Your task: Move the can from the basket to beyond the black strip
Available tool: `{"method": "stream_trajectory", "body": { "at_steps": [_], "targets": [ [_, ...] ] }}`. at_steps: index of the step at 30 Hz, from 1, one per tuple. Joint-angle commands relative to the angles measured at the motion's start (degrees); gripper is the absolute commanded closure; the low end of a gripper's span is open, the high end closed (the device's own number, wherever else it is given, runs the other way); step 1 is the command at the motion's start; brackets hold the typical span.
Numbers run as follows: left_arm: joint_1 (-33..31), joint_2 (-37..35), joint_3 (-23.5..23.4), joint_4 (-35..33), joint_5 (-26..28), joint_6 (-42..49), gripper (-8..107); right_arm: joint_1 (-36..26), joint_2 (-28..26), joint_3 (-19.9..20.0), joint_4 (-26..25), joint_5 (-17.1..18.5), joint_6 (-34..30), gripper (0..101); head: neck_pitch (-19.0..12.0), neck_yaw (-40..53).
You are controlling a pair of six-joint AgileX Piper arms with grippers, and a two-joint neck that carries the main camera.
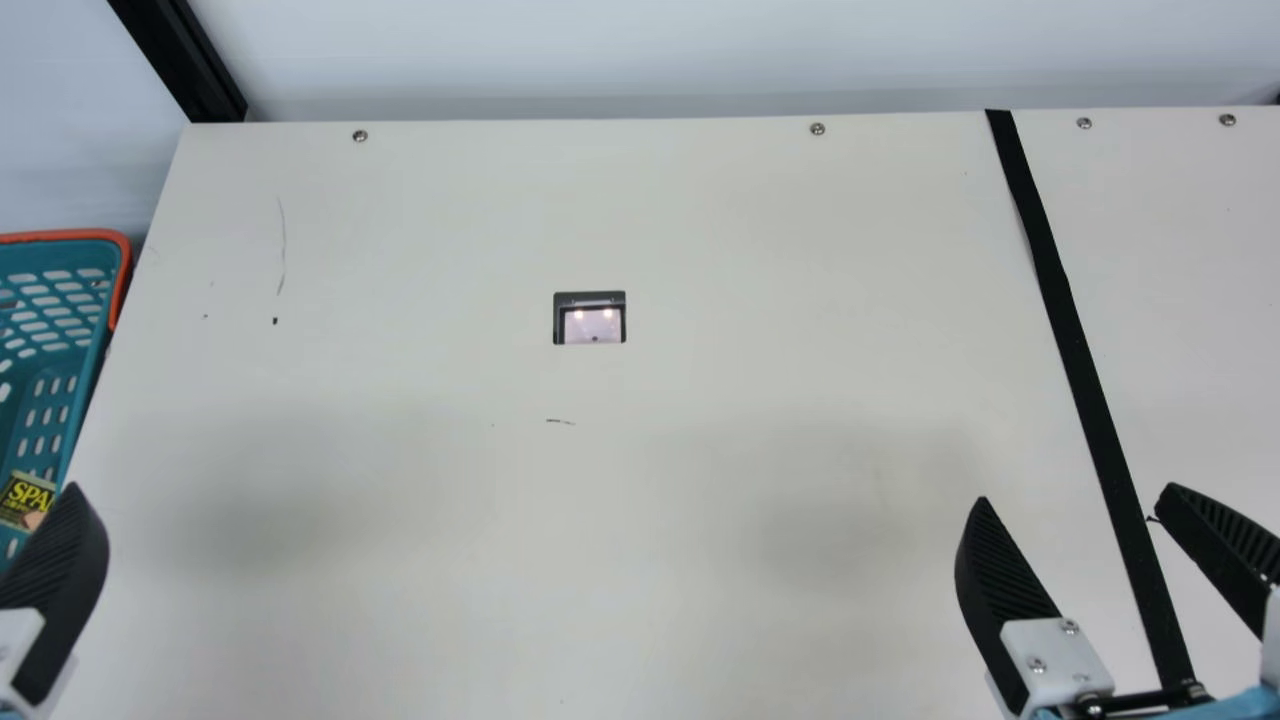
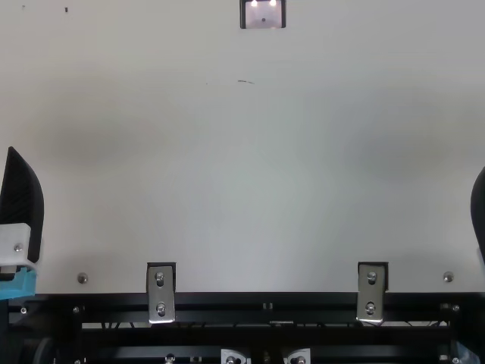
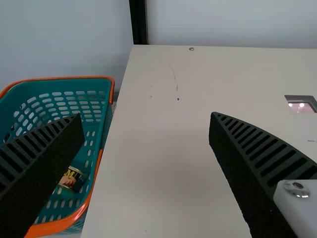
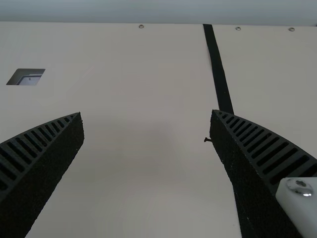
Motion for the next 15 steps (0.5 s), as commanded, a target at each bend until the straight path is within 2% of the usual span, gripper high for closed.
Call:
{"method": "stream_trajectory", "body": {
  "at_steps": [1,15],
  "targets": [
    [0.0,0.0,0.0,0.0,0.0,0.0,9,0.0,0.0,0.0,0.0,0.0,0.0,0,-0.4,0.7],
    [0.0,0.0,0.0,0.0,0.0,0.0,9,0.0,0.0,0.0,0.0,0.0,0.0,0,-0.4,0.7]
  ]
}}
